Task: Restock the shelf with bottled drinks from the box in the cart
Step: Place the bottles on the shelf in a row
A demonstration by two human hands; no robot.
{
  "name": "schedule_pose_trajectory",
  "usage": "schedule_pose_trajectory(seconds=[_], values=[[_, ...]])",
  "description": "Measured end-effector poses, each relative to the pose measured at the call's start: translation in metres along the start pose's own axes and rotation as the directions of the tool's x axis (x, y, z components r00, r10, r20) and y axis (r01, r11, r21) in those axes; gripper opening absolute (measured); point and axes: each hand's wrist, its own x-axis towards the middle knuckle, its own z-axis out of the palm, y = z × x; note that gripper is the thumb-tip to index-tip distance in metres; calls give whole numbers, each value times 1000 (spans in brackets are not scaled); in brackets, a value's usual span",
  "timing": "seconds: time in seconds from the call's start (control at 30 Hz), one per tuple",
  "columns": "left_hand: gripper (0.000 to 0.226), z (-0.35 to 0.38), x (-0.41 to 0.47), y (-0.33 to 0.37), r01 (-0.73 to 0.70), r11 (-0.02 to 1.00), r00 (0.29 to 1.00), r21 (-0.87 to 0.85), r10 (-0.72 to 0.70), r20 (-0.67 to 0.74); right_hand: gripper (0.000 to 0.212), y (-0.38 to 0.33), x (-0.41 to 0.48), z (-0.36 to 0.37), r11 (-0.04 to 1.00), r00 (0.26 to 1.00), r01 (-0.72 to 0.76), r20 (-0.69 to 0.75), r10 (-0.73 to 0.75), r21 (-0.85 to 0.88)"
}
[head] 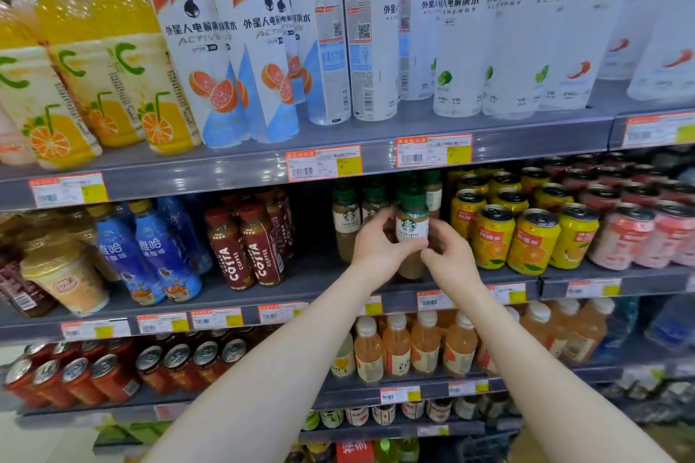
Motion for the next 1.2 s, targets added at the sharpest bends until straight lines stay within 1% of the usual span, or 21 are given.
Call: schedule_pose_trajectory(seconds=[0.1, 0.17, 0.27, 0.33, 0.4, 0.47, 0.57, 0.7, 0.8, 1.0, 1.2], values=[[61, 18, 3, 0, 19, 999, 1000, 42, -19, 1, 61, 6, -5, -17, 999, 999, -9, 36, 10, -53], [59, 27, 4, -5, 48, 998, 999, 48, -48, -21, 60, 12, -4, -20, 997, 999, -28, 26, 30, -76], [48, 43, 6, -9, 85, 996, 993, 15, -83, -87, 53, 17, 2, -23, 991, 997, -62, -55, 56, -122], [40, 54, 7, -8, 90, 996, 989, 25, -86, -118, 50, 17, 7, -22, 981, 992, -70, -114, 50, -178], [40, 65, 9, -8, 87, 995, 987, 58, -78, -139, 48, 21, 14, -20, 973, 986, -64, -165, 27, -220], [40, 75, 11, -8, 93, 994, 985, 60, -83, -154, 48, 26, 19, -18, 974, 982, -52, -189, 10, -219], [33, 82, 10, -5, 93, 995, 982, 30, -86, -169, 48, 29, 23, -16, 977, 976, -52, -216, 7, -205], [46, 90, 10, -9, 79, 991, 989, 109, -64, -135, 48, 32, 28, -14, 979, 974, -34, -228, -13, -200], [50, 90, 11, -8, 78, 988, 991, 131, -62, -123, 49, 35, 32, -12, 982, 976, -27, -217, -14, -185], [47, 88, 9, -6, 62, 989, 993, 131, -48, -111, 48, 38, 40, -9, 976, 973, -23, -231, -28, -215], [47, 87, 3, -1, 112, 983, 991, 142, -100, -89, 48, 36, 40, -9, 972, 972, -17, -230, -39, -236]])
